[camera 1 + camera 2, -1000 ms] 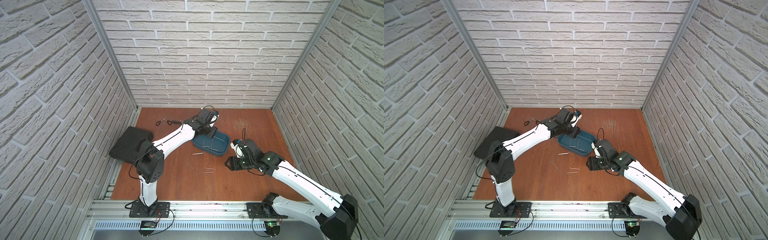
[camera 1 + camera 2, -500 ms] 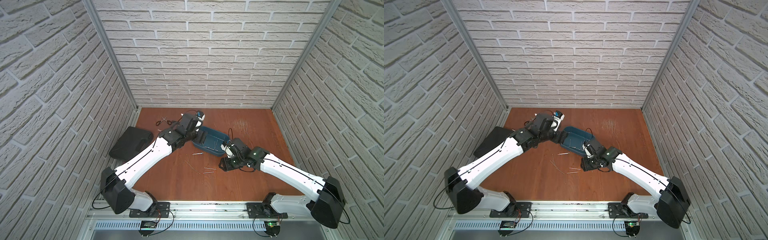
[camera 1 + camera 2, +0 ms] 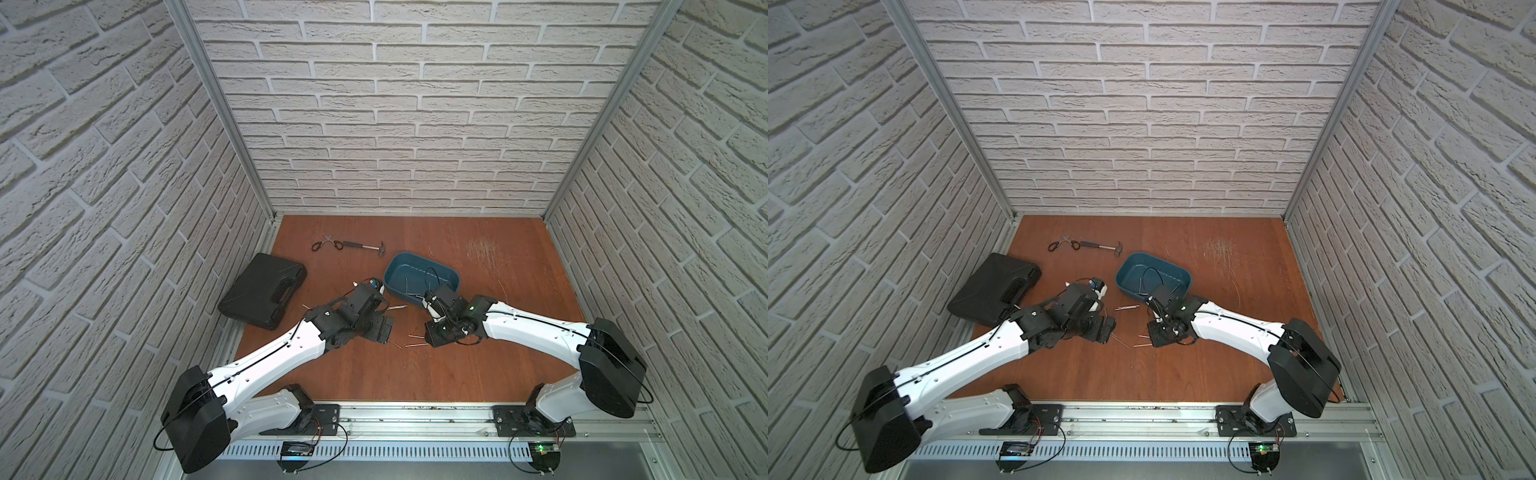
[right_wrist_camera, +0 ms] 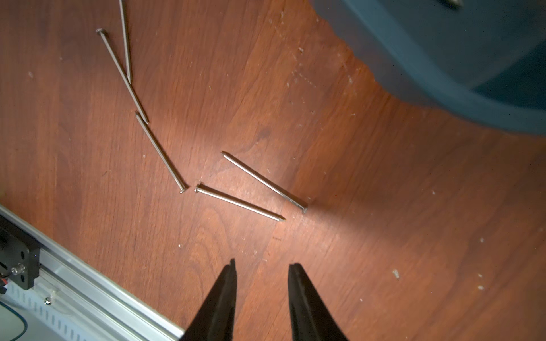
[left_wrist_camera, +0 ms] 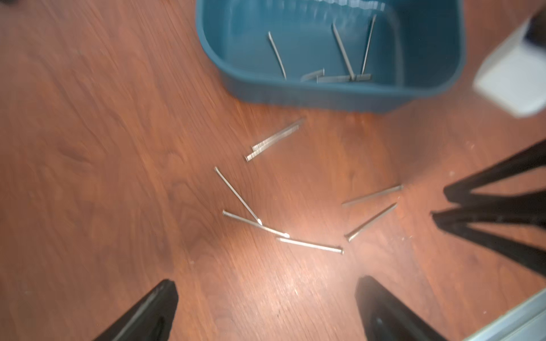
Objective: Put the nails on the desktop into the storage box
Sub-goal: Place the nail in the storage box, then pick up the nail from the center of the board.
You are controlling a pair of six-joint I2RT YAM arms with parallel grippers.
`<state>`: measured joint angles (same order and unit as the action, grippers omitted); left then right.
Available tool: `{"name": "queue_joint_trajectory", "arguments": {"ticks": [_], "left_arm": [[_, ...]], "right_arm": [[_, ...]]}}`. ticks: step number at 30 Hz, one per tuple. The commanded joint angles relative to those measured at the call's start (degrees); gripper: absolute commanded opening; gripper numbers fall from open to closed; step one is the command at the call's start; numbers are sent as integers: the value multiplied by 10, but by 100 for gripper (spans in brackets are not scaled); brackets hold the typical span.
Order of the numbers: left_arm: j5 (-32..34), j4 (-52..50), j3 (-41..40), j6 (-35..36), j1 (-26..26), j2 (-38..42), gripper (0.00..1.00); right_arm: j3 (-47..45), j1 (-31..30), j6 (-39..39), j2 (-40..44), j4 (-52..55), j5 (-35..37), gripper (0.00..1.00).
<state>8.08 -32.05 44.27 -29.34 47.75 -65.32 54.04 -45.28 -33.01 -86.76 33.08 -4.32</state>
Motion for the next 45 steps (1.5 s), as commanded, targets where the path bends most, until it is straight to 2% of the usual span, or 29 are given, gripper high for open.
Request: {"name": "queue_joint_trajectory", "arguments": {"ticks": [1,9,20,45], "left_arm": [[19,39,-23,-39,28,-18,98],[22,77,-44,-67,53,-51,98],[26,79,-48,-64,54,-36,98],[16,89,-49,-60,53,-46,98]], "right_arm": [[-8,-4,-17,-12,-33,17,29],[-20,-4,-21,-35,-42,33,22],[-24,0,-30,-52,-48,60,22],[-23,17,-26,-89,-67,59,18]]}}
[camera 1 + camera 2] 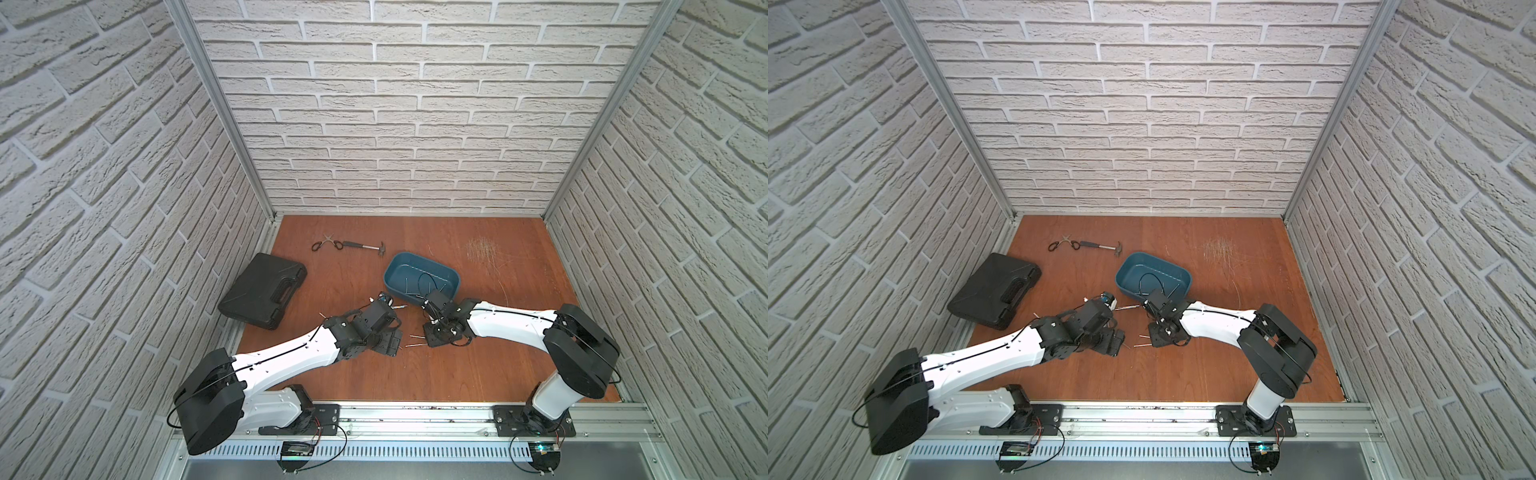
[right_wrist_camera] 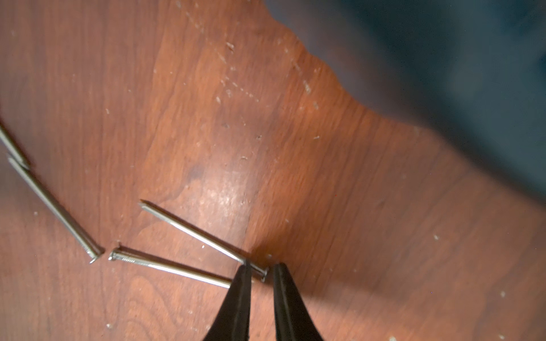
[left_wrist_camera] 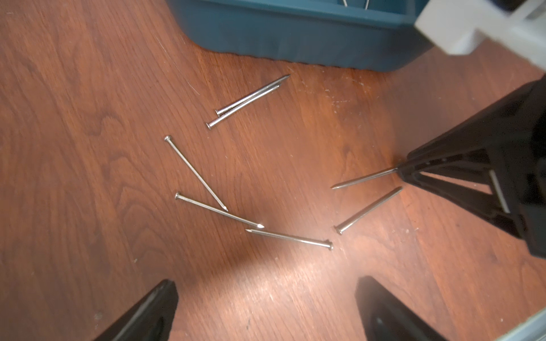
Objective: Put the nails on the desktop into the storage box
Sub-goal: Pick up the nail from the center of the board.
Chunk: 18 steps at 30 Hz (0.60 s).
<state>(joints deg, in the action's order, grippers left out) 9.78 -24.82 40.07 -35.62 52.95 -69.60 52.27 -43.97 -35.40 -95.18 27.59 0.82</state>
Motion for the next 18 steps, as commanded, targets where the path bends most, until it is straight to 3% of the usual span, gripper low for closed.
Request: {"name": "queue_joint_trajectory", "arguments": {"ticks": [1,18], "left_arm": [[-1,16,-8,3,2,-3,98],[-4,24,-15,-2,1,-5,98]], "right_arm": [[-5,4,-3,-6,-13,8,18],[-22,5,-2,0,-12,10,5]]}}
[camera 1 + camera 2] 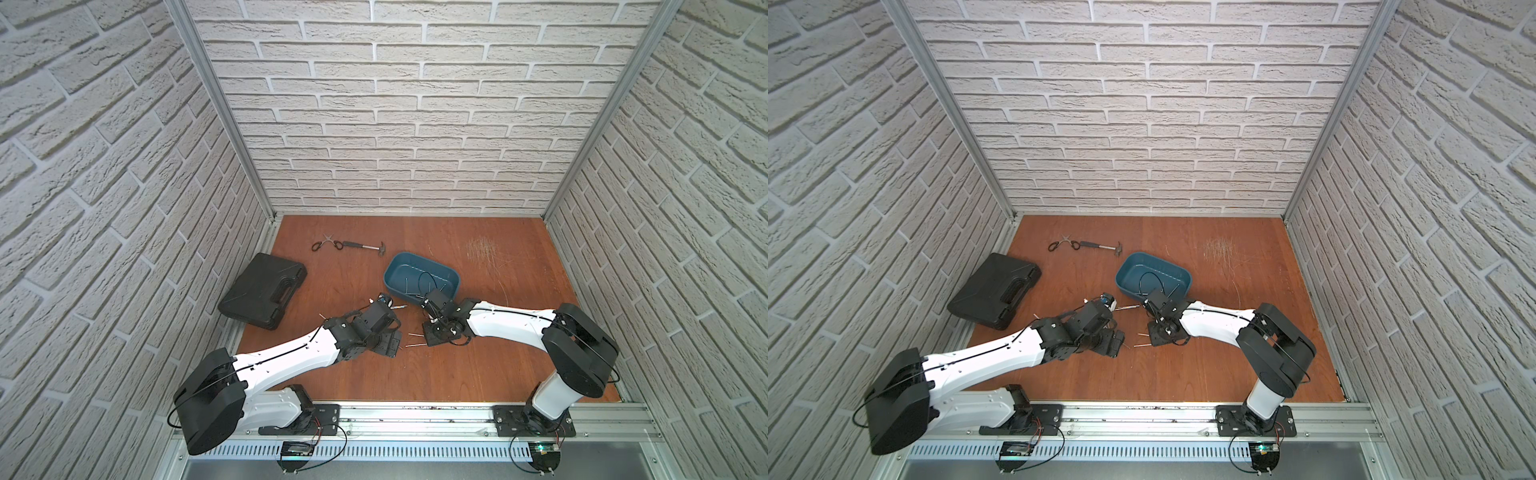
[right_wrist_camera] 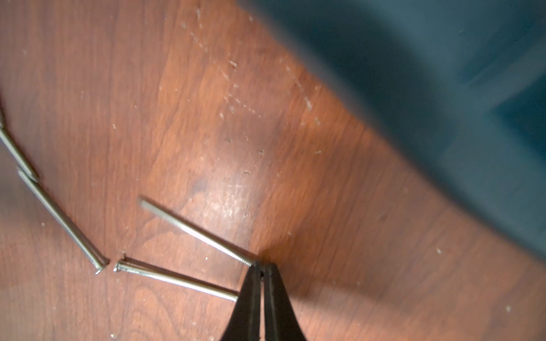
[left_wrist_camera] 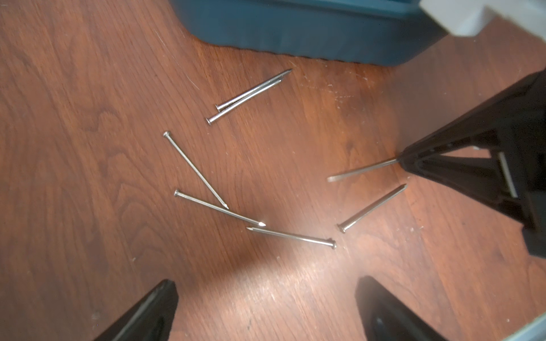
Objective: Put the nails on the desktop into the storage box
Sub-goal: Pick up the nail from the center of the board.
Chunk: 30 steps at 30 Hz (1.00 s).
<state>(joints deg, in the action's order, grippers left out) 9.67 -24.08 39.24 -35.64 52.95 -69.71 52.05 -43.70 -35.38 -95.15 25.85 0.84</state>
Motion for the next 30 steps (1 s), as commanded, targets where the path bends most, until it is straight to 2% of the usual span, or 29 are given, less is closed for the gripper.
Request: {"name": "queue_joint_trajectory", "arguments": {"ticks": [1,22,30], "left_arm": [[-4,17,-7,-1,1,-4,98],[9,0,4,-1,2,5,98],[26,-23,5,-5,-3,41,98]], "right_arm": [[-20,3,-1,2,6,10,4],[-15,3,-5,113,57,20,3],[44,3,18,162,123,46,3]]}}
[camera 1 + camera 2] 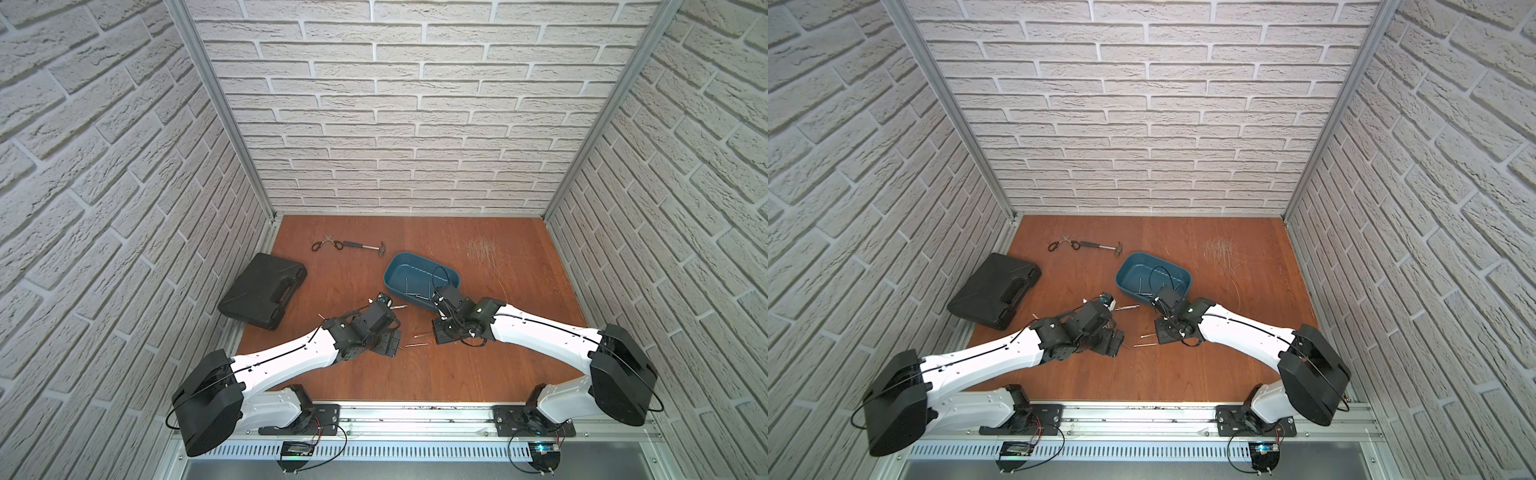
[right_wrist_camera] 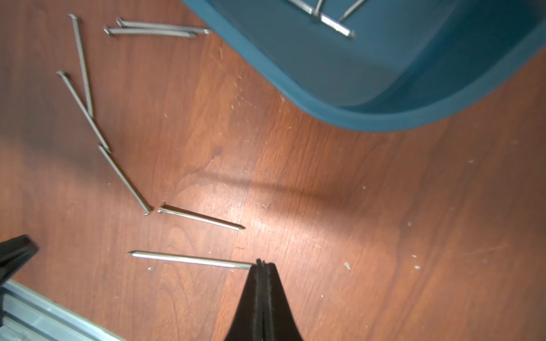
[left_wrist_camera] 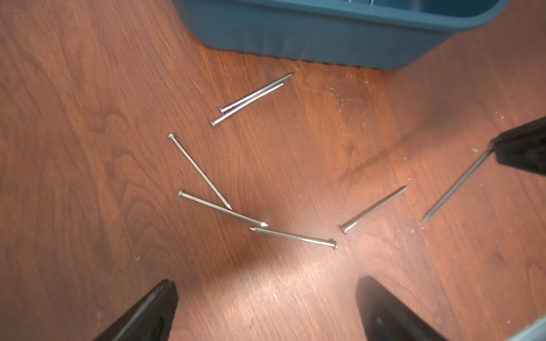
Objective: Put the nails on the desktop into the storage box
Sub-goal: Pick up the nail from the center of the board, then place the nail in the storage box.
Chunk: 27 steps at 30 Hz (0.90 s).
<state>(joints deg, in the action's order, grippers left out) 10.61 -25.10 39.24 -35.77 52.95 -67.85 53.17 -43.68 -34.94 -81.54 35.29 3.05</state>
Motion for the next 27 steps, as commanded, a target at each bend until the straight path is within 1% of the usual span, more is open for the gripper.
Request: {"name": "queue_joint_trajectory", "arguments": {"ticks": [1,8,13,20,21,24,25,27], "left_arm": [[20,-17,4,-6,-4,30,98],[20,-34,-7,-14,-17,81,98],[18,-49,-17,-19,-19,106,98],[18,-67,-36,-33,-21,142,98],[17,-68,-38,-35,-21,146,98],[15,-75,-41,-38,-22,152,98],[14,-78,-41,-39,-22,152,98],[14,-82,-42,-40,-23,154,98]], "right_arm": [[44,4,19,29,38,29,3],[126,33,58,19,74,59,3],[185,82,91,-22,80,35,3],[268,133,125,-115,90,7,3],[282,140,127,-131,95,-1,5],[320,148,140,-167,111,-12,18],[329,148,143,-174,113,-10,24],[342,148,148,-179,116,-11,31]]}}
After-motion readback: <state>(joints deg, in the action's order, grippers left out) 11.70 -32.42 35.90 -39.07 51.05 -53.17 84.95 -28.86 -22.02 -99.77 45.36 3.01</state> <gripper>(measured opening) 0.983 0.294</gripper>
